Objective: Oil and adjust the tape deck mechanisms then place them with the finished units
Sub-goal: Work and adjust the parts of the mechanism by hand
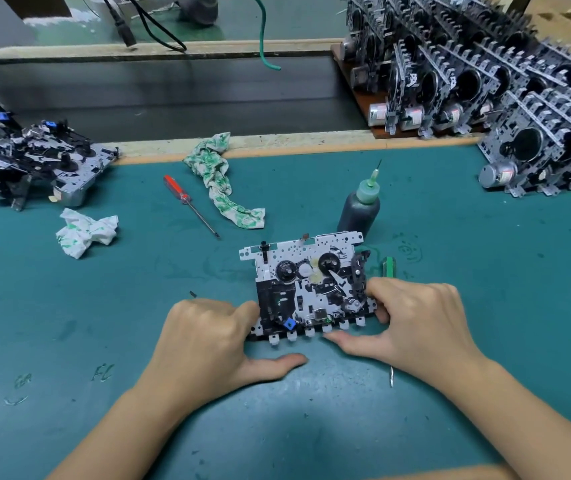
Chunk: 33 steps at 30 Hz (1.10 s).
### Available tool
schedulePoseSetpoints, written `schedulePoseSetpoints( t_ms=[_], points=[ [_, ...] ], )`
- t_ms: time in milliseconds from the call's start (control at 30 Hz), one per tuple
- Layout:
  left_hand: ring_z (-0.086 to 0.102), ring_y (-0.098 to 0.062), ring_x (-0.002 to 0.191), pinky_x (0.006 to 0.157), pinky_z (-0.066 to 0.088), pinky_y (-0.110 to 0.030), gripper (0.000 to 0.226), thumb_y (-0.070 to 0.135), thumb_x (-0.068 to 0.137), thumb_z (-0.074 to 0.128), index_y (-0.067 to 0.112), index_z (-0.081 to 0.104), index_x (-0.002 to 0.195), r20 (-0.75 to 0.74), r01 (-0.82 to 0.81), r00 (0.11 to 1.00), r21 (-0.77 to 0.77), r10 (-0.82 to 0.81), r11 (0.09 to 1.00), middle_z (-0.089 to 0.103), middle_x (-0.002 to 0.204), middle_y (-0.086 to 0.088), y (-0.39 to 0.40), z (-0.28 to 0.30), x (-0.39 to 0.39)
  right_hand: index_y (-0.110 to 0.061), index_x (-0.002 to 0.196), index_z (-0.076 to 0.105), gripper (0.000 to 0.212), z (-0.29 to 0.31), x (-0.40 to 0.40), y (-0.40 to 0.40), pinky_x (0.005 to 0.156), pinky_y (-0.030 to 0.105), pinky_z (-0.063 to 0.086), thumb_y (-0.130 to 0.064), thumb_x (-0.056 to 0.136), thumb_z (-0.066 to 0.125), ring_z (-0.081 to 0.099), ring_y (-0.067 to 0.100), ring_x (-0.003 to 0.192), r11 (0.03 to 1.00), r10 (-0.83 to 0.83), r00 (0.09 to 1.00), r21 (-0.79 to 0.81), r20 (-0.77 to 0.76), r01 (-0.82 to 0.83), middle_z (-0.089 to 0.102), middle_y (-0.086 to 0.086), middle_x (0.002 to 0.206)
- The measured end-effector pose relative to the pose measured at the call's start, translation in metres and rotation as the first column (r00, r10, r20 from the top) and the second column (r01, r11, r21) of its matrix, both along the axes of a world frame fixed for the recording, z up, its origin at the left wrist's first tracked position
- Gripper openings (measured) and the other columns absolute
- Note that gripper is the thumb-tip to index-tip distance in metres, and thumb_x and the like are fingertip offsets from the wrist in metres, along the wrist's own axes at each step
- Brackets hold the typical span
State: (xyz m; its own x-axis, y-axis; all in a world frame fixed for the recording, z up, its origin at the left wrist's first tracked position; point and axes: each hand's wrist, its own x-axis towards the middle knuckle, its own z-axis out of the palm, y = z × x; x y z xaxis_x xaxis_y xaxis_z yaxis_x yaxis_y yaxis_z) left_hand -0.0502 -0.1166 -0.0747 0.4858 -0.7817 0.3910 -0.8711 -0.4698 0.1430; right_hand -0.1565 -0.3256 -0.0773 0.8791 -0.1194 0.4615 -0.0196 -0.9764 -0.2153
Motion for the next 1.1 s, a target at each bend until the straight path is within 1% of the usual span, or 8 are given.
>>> schedulePoseSetpoints(
  t_ms=[133,267,400,567,733,800,900,1100],
  points=[
    [0.035,-0.022,0.028,0.041,0.021,-0.019,0.062,0.070,0.067,0.053,0.012,0.041,0.049,-0.022,-0.048,0.999,0.025,0.049,0.999,0.032,0.033,0.001,0.000,0.002,0.000,-0.016,0.050,0.038,0.059,0.000,0.001,0.003,0.041,0.019,0.025,-0.070,0.067,0.053,0.036,0.018,0.034,0.999,-0.037,0.999,-0.002,-0.011,0.037,0.036,-0.005,0.040],
    [0.036,-0.022,0.027,0.040,0.020,-0.018,0.058,0.066,0.069,0.051,0.013,0.040,0.050,-0.031,-0.078,0.996,0.031,0.079,0.996,0.034,0.033,0.002,0.002,0.001,0.000,-0.012,0.058,0.048,0.053,0.001,0.001,-0.007,0.036,0.023,0.031,-0.063,0.072,0.054,0.041,0.017,0.039,0.994,0.112,0.992,0.010,-0.054,-0.112,0.043,-0.007,0.048],
    [0.035,-0.023,0.026,0.036,0.025,-0.019,0.057,0.063,0.072,0.051,0.012,0.040,0.049,-0.020,-0.050,0.999,0.005,0.050,0.999,0.033,0.032,0.001,0.004,0.000,0.003,-0.009,0.056,0.052,0.054,0.000,0.003,-0.010,0.033,0.023,0.031,-0.059,0.078,0.053,0.042,0.017,0.038,0.991,0.131,0.991,-0.012,-0.033,-0.132,0.043,-0.006,0.047],
    [0.031,-0.022,0.025,0.040,0.018,-0.017,0.053,0.056,0.075,0.050,0.012,0.039,0.046,0.042,-0.119,0.992,-0.025,0.120,0.993,0.029,0.030,-0.002,-0.002,-0.001,0.000,-0.007,0.055,0.052,0.055,0.000,0.002,-0.009,0.036,0.024,0.036,-0.060,0.070,0.061,0.039,0.016,0.041,0.986,0.149,0.989,0.077,0.012,-0.150,0.044,-0.005,0.048],
    [0.032,-0.025,0.026,0.036,0.024,-0.018,0.056,0.058,0.077,0.050,0.010,0.042,0.047,0.013,-0.055,0.998,-0.049,0.056,0.997,0.031,0.031,-0.003,0.001,-0.003,0.004,-0.008,0.056,0.052,0.053,-0.001,0.001,-0.009,0.037,0.023,0.037,-0.058,0.070,0.061,0.039,0.015,0.042,0.984,0.165,0.986,0.072,0.014,-0.166,0.044,-0.005,0.049],
    [0.036,-0.025,0.027,0.035,0.027,-0.019,0.062,0.067,0.072,0.049,0.010,0.044,0.048,-0.018,-0.042,0.999,-0.028,0.042,0.999,0.032,0.031,-0.001,0.002,-0.002,0.004,-0.008,0.056,0.051,0.050,-0.002,0.002,-0.008,0.036,0.024,0.038,-0.055,0.072,0.060,0.040,0.016,0.040,0.990,0.131,0.991,0.059,0.024,-0.132,0.044,-0.005,0.048],
    [0.040,-0.024,0.028,0.035,0.028,-0.021,0.069,0.079,0.061,0.047,0.012,0.044,0.048,-0.069,-0.115,0.991,-0.002,0.115,0.993,0.035,0.031,0.000,-0.003,0.000,-0.002,-0.009,0.055,0.050,0.050,-0.004,0.003,-0.007,0.034,0.025,0.037,-0.055,0.074,0.059,0.040,0.017,0.039,0.994,0.102,0.994,0.047,0.030,-0.103,0.043,-0.006,0.047],
    [0.038,-0.024,0.024,0.042,0.021,-0.019,0.064,0.072,0.063,0.046,0.012,0.041,0.042,-0.083,-0.295,0.953,-0.027,0.292,0.955,0.031,0.028,-0.005,-0.013,-0.002,-0.009,-0.009,0.055,0.049,0.057,-0.002,0.002,-0.009,0.037,0.025,0.036,-0.063,0.068,0.062,0.038,0.015,0.042,0.986,0.156,0.988,0.064,0.011,-0.156,0.043,-0.006,0.049]
  ],
)
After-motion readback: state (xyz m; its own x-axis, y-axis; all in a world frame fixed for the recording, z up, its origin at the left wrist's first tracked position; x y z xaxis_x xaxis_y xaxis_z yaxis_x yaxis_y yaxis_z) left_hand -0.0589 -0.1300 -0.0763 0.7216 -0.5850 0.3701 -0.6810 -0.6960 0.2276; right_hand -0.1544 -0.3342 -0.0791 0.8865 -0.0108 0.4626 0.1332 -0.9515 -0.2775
